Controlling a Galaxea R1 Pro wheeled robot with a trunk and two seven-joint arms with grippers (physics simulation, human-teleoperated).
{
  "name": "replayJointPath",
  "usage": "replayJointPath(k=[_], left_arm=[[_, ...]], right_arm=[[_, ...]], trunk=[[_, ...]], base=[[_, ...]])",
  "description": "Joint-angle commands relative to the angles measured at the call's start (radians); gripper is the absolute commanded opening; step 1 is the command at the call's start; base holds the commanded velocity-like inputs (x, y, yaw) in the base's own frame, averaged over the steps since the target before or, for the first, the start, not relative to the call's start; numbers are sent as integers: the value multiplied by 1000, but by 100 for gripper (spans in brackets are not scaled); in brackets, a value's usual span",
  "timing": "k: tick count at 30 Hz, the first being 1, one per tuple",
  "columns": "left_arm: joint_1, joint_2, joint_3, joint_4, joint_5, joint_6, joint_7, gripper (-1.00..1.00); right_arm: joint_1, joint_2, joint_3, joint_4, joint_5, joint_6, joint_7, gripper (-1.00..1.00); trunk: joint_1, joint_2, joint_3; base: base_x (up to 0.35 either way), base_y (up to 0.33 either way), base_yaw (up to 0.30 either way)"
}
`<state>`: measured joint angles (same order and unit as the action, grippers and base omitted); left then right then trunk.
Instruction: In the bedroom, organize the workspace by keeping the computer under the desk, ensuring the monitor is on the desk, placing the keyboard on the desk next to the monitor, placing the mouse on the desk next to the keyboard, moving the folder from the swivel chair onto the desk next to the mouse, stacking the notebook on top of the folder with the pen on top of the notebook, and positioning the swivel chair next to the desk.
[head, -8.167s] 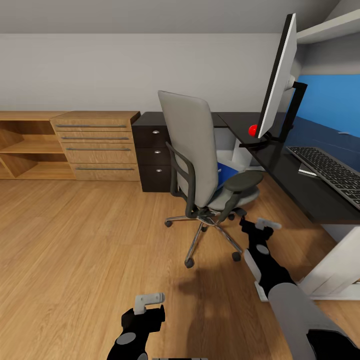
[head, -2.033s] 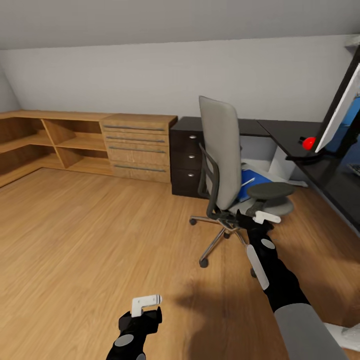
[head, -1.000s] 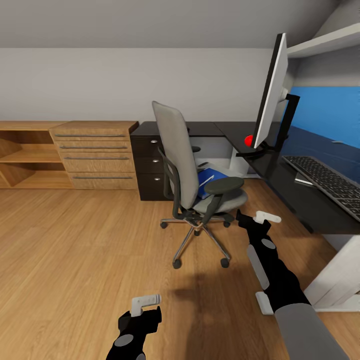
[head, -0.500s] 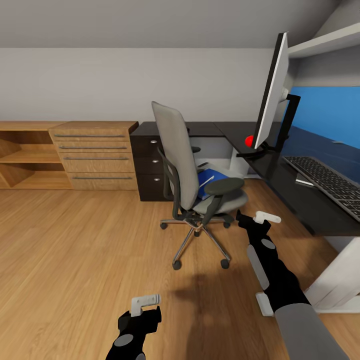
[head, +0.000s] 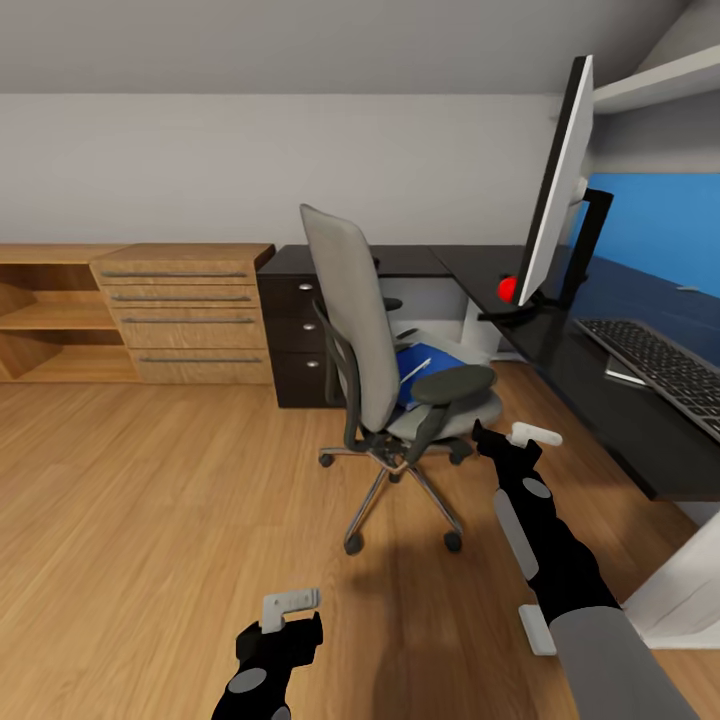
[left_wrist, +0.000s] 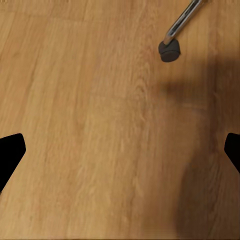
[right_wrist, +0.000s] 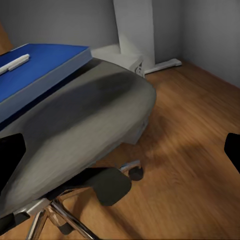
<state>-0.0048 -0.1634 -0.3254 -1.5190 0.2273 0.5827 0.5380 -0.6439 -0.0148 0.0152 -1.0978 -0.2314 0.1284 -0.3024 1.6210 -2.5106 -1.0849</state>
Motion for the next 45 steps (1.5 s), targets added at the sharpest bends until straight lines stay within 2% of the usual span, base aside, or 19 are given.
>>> replayJointPath(k=[1, 26, 33, 45], left_arm=[[0, 0, -1, -1, 10, 2, 10, 100], [0, 0, 0, -1, 10, 1, 10, 100], [0, 0, 10, -2, 10, 2, 10, 100], [-1, -1, 18, -3, 10, 1, 10, 100]], right_arm=[[0, 0, 2, -2, -5, 5, -5, 100], [0, 1, 12, 1, -4, 3, -6, 100], [1, 1, 36, 5, -2, -49, -7, 100], [1, 1, 43, 6, -2, -55, -8, 100]], trunk=[[0, 0, -1], [0, 0, -1], [0, 0, -1], [0, 0, 4]], base=[[223, 0, 0], [81, 0, 8], [2, 0, 168], [-1, 2, 254]])
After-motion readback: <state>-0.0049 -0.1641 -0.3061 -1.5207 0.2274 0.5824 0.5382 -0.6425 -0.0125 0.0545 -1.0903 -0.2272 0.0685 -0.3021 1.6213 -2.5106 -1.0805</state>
